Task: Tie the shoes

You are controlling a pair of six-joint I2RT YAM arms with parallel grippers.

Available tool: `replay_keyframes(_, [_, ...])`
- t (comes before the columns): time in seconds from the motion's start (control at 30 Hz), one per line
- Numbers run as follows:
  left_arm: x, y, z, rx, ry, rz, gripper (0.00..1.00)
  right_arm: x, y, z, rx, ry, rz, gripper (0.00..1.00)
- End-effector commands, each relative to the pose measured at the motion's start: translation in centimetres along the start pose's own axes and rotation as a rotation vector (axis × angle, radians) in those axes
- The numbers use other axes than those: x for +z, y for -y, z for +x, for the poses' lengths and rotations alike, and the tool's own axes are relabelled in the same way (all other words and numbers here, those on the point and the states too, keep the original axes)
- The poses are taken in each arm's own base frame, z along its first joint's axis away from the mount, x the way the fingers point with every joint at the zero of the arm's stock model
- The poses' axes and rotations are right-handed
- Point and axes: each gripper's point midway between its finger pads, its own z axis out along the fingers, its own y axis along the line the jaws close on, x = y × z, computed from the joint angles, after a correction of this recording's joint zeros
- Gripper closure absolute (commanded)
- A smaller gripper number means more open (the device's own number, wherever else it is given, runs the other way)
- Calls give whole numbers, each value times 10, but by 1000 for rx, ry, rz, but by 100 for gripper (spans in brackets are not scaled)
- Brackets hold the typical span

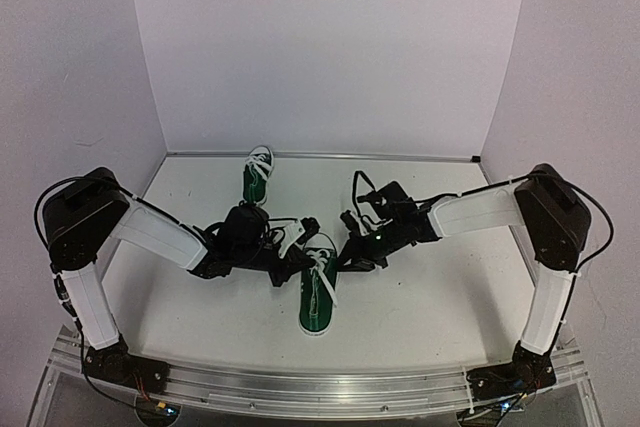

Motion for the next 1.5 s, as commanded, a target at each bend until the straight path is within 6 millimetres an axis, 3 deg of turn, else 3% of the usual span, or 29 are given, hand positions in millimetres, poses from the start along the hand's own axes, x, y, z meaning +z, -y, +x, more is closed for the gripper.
replay_keyframes(0.0, [-1,-1,-11,31,15,-6,100,4,-21,-9,-50,2,-66,92])
replay_keyframes(0.47, [2,3,-6,73,-6,-5,100,11,-31,-20,-46,25,-132,90])
replay_keyframes(0.97, [4,4,-10,95,-6,-12,100,12,-47,-14,-29,-7,-253,88])
replay_keyframes(1.47, [5,5,-14,101,10,-18,100,22,-34,-3,16,-38,-236,88])
